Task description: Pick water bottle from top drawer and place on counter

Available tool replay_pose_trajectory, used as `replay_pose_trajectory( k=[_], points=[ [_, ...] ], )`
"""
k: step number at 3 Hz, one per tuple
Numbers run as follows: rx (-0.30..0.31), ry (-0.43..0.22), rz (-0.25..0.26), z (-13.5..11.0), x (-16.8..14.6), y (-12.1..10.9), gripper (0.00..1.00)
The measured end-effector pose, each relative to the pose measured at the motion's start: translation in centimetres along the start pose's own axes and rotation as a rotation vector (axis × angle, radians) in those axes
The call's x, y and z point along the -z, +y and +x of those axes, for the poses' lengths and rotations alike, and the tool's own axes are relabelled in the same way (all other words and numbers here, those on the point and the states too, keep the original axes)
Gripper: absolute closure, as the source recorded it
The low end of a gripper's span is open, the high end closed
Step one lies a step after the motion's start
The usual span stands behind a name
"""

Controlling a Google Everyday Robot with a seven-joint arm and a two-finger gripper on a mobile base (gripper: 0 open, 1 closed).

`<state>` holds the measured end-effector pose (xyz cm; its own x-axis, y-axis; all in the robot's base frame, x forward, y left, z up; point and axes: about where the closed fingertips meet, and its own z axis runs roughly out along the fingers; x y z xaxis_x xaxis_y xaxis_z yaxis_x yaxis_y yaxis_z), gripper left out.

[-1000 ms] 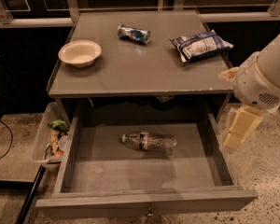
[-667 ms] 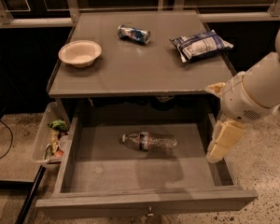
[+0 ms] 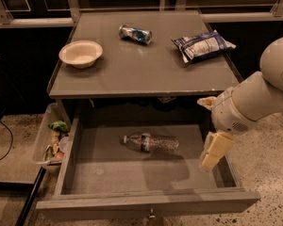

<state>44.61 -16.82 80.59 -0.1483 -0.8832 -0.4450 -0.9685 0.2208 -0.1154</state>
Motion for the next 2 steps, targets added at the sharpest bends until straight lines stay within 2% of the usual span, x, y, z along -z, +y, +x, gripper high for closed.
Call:
replay_pose_trajectory(
  k=[1, 2],
  points=[
    [-0.015, -0.045, 0.010, 0.1, -2.4, 0.2, 0.00],
    [-0.021, -0.116, 0.021, 0.2, -7.1, 0.1, 0.00]
  ],
)
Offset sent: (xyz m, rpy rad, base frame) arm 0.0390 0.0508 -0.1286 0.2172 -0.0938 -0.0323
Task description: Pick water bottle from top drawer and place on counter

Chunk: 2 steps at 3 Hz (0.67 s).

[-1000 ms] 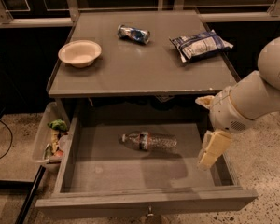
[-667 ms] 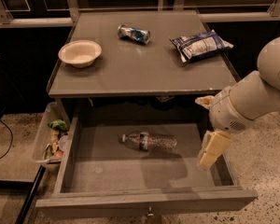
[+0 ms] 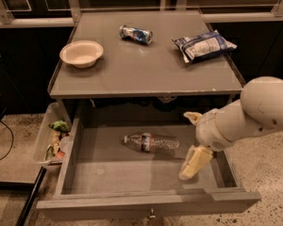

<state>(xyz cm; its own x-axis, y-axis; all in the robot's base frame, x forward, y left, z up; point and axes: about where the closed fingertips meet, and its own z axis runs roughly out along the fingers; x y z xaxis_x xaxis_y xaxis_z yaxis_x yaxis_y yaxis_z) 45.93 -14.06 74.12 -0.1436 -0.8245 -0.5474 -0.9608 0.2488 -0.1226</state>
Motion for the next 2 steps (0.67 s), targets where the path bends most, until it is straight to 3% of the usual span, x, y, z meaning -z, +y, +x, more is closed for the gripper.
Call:
replay_pose_trajectory(
  k=[2],
  points=[
    [0.024, -0.132, 0.002, 0.0, -8.9, -0.7, 0.00]
  ],
)
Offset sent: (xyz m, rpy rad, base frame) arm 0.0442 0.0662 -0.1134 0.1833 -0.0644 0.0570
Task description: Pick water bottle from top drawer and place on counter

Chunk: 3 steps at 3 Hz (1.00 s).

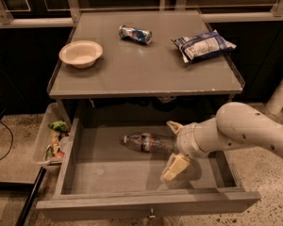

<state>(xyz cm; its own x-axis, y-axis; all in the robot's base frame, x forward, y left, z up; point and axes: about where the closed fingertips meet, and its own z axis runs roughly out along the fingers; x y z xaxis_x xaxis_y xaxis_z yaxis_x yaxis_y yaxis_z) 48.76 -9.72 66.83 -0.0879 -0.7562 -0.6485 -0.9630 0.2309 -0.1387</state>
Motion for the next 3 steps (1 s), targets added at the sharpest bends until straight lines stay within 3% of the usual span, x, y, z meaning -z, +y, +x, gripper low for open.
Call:
replay_pose_trajectory(
  k=[3],
  points=[
    [0.051, -0.060, 0.022, -0.3, -6.1, -3.6, 0.00]
  ],
)
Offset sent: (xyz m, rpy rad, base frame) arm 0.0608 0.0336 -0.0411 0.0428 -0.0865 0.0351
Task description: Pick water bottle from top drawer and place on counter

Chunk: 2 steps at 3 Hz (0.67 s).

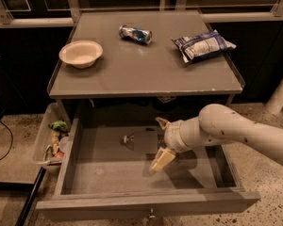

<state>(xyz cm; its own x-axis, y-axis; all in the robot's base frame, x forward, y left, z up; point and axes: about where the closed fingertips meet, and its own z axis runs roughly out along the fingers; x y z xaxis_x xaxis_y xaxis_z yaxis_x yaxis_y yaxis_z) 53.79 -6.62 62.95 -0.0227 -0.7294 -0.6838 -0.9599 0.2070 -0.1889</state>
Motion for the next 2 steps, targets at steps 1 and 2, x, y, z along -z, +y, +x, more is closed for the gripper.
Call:
replay_pose_trajectory(
  k=[1, 2],
  points=[
    [-0.014, -0.003, -0.001, 0.86, -0.99, -0.52, 0.00],
    [-0.015, -0.003, -0.002, 0.88, -1.02, -0.51, 0.18]
  ],
)
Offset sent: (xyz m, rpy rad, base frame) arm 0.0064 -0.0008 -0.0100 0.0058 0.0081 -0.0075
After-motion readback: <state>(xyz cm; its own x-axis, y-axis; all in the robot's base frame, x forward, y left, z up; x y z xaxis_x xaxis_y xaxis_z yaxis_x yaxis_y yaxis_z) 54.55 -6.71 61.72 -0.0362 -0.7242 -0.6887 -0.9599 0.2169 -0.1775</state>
